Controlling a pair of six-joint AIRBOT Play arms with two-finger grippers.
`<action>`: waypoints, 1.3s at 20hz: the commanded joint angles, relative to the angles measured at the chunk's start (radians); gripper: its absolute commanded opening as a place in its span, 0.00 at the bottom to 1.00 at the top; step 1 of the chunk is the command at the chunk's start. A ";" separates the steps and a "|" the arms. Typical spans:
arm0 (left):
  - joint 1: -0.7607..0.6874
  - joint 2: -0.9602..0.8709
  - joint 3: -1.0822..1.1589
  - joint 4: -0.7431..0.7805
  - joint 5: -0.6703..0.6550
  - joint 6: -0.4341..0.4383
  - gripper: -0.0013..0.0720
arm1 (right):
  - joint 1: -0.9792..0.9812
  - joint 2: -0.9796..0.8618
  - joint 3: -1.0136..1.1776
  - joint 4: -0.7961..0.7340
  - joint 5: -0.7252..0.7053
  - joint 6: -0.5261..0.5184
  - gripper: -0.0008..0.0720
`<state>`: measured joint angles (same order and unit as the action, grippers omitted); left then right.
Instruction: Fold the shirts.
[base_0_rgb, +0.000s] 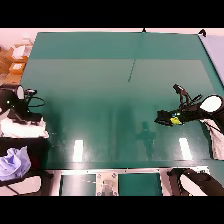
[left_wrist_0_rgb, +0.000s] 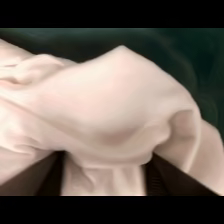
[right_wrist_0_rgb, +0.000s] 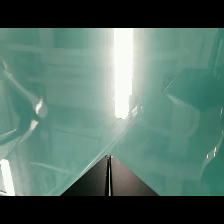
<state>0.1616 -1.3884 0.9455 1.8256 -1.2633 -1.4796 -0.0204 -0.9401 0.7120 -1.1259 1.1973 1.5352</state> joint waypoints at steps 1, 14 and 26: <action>0.009 -0.050 0.008 0.004 -0.014 0.048 0.05 | 0.001 0.001 0.000 0.000 0.000 0.000 0.04; -0.325 0.103 0.789 -0.318 -0.217 -0.013 0.05 | 0.001 0.001 0.000 0.000 0.000 0.000 0.04; -0.734 -0.246 0.798 -0.753 0.018 -0.031 0.54 | 0.000 0.001 0.000 0.000 0.000 0.000 0.25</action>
<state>-0.5182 -1.5185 1.7493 1.2045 -1.2976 -1.5135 -0.0200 -0.9401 0.7120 -1.1259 1.1969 1.5356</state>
